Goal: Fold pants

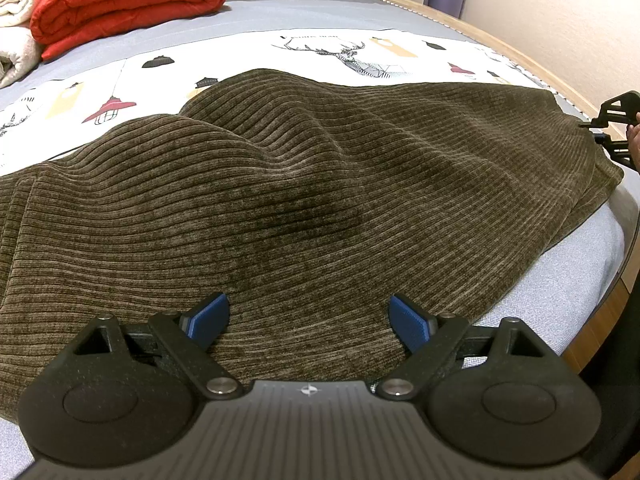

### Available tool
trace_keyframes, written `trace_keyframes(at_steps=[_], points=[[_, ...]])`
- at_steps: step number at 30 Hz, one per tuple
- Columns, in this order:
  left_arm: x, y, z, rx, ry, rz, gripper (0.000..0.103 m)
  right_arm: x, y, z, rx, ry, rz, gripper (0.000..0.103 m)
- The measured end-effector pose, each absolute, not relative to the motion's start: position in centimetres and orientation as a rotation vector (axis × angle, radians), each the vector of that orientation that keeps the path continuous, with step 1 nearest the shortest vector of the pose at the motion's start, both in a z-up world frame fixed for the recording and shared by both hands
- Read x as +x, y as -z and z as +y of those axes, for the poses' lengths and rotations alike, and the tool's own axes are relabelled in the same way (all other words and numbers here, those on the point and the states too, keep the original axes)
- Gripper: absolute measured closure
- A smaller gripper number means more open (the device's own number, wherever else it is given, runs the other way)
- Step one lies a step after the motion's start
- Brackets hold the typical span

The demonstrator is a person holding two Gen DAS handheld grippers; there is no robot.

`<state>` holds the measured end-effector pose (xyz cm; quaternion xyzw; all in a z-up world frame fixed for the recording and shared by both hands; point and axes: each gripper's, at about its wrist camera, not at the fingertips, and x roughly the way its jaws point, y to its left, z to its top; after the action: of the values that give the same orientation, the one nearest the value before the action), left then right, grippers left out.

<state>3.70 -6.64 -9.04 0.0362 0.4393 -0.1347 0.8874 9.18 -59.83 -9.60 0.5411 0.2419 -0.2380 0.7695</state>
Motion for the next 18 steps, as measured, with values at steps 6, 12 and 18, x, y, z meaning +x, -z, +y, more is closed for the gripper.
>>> trace_keyframes(at_steps=[6,12,18], points=[[3.6,9.0,-6.7,0.074,0.278,0.908,0.012,9.6,7.5,-59.0,1.022,0.519,0.531,0.093],[2.9,7.4,-6.9,0.064,0.308,0.797,0.015,7.9,3.8,-57.6,0.833,0.583,0.456,0.095],[2.5,7.0,-7.3,0.067,0.347,0.786,0.015,6.2,4.4,-59.2,0.782,0.838,0.57,0.094]])
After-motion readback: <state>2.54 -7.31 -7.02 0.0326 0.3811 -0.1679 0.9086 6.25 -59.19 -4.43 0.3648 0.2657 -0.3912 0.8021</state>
